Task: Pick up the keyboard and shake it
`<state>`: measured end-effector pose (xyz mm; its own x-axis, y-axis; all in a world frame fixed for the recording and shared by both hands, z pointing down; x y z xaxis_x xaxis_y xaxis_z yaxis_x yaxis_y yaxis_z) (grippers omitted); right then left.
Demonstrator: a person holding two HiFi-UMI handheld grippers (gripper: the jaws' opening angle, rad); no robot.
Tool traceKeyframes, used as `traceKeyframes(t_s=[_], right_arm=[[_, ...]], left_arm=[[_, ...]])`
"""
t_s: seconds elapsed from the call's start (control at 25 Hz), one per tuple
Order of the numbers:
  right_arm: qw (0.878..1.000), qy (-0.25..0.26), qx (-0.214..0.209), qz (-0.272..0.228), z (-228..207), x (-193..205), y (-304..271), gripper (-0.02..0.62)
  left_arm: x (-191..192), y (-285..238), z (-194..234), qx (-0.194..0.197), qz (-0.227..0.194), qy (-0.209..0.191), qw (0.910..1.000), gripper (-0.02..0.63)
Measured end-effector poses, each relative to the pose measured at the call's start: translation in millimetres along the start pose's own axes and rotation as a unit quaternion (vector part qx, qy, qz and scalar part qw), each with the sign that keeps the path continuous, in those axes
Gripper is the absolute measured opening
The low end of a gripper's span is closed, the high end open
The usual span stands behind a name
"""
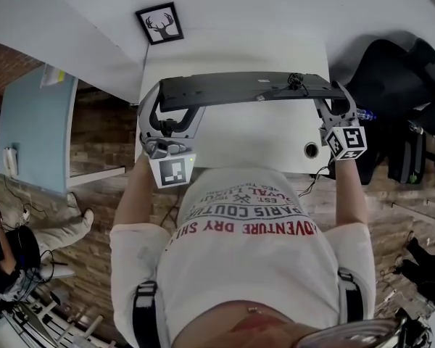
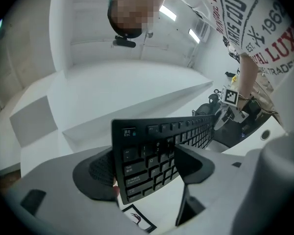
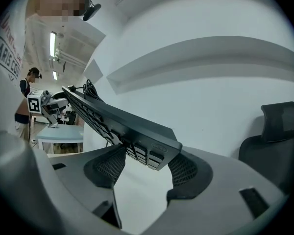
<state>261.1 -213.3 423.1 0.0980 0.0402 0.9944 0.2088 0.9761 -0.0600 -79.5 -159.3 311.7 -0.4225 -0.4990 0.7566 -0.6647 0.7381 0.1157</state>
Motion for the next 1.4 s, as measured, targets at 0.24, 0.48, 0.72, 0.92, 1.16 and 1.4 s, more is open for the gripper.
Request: traceKeyframes(t_s=[0.24,0.48,0.72,0.92,1.16,1.4], right_arm=[[1.000,0.026,-0.006,0.010,7.1,-5.5,-3.7,0.267],[0.997,0.053,-0.059,0.022,30.2,-8.3,0.1,0.267],[0.995,0.031,-0.088,0.018,44.9,-15.1,0.5,0.264],[0.995,0.030,-0.100,0.003,53.9,-23.9,0.4,0.258],[0.995,0.063,-0.082,-0.009,53.8,-34.0,-5.2,0.256],[0.990,0.121,-0.056,-0.044,55.3,-51.3,-3.3,0.255]], left_arm=[[28.4,-7.3,11.3,0.039,0.052,0.062,0.9959,0.354],[73.4,-11.3,26.8,0.079,0.099,0.221,0.9671,0.354],[113.1,-14.6,32.7,0.126,0.155,0.315,0.9280,0.354],[134.3,-14.3,33.7,0.141,0.164,0.361,0.9071,0.354],[140.7,-17.3,35.6,0.131,0.140,0.358,0.9139,0.354],[140.9,-17.9,37.8,0.120,0.109,0.345,0.9245,0.356]])
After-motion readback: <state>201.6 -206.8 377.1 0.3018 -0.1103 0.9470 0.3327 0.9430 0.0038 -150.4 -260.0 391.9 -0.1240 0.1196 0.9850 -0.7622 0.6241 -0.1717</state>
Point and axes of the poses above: the fingertips, and each gripper's own axes: y backward along the fingers, z to its left, x out of its underside, the point moved 1 cm from there along y, backward along the fingers, and after that the axes turned 13 degrees about x, right-handed, at the moved point
